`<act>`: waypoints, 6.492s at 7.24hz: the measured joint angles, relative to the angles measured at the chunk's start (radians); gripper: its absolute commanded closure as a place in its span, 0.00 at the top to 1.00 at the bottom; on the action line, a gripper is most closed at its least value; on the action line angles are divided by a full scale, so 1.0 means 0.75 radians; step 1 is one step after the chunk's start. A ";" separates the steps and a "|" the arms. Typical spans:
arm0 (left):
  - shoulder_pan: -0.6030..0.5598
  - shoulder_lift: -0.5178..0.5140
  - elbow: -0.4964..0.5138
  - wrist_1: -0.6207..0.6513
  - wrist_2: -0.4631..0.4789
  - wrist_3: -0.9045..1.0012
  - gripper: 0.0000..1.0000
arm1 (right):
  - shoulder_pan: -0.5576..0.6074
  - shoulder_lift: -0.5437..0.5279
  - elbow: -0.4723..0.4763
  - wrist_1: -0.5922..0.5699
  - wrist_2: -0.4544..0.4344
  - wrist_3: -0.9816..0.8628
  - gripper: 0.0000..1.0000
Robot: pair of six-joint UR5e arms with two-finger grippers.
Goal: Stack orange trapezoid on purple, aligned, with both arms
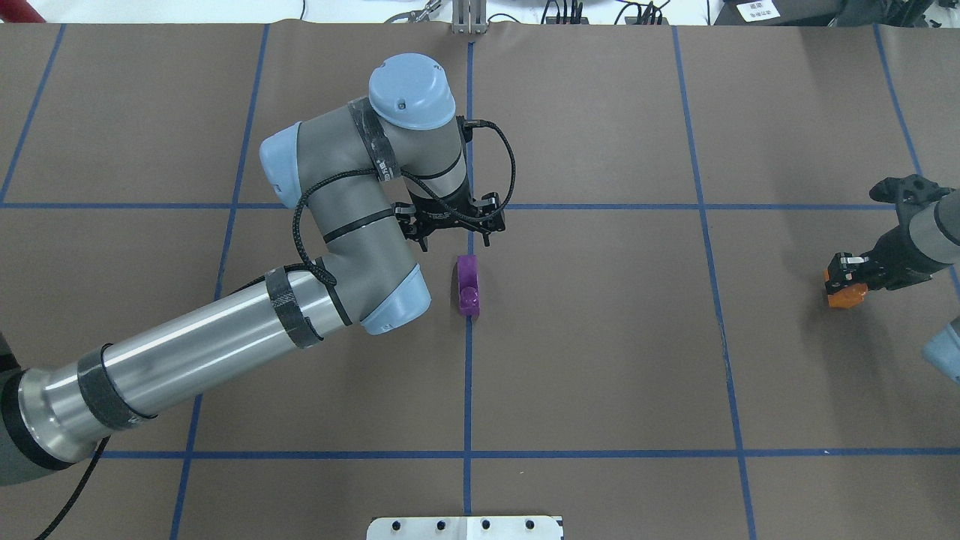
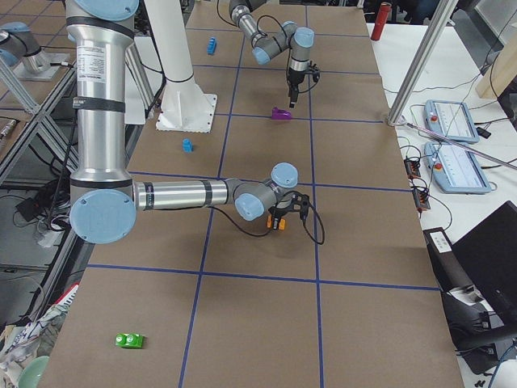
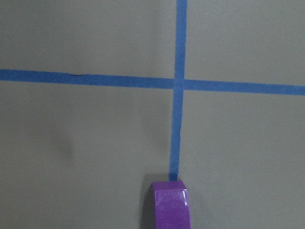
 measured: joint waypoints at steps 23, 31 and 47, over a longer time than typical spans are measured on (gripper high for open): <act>-0.308 0.635 -0.423 -0.005 -0.020 0.466 0.99 | -0.621 1.172 -0.163 -0.589 -0.354 0.352 0.00; -0.305 0.632 -0.425 -0.005 -0.020 0.457 0.99 | -0.634 1.175 -0.174 -0.622 -0.364 0.530 0.00; -0.582 0.890 -0.512 -0.006 -0.123 0.957 0.99 | -0.188 0.585 0.222 -0.607 -0.159 0.002 1.00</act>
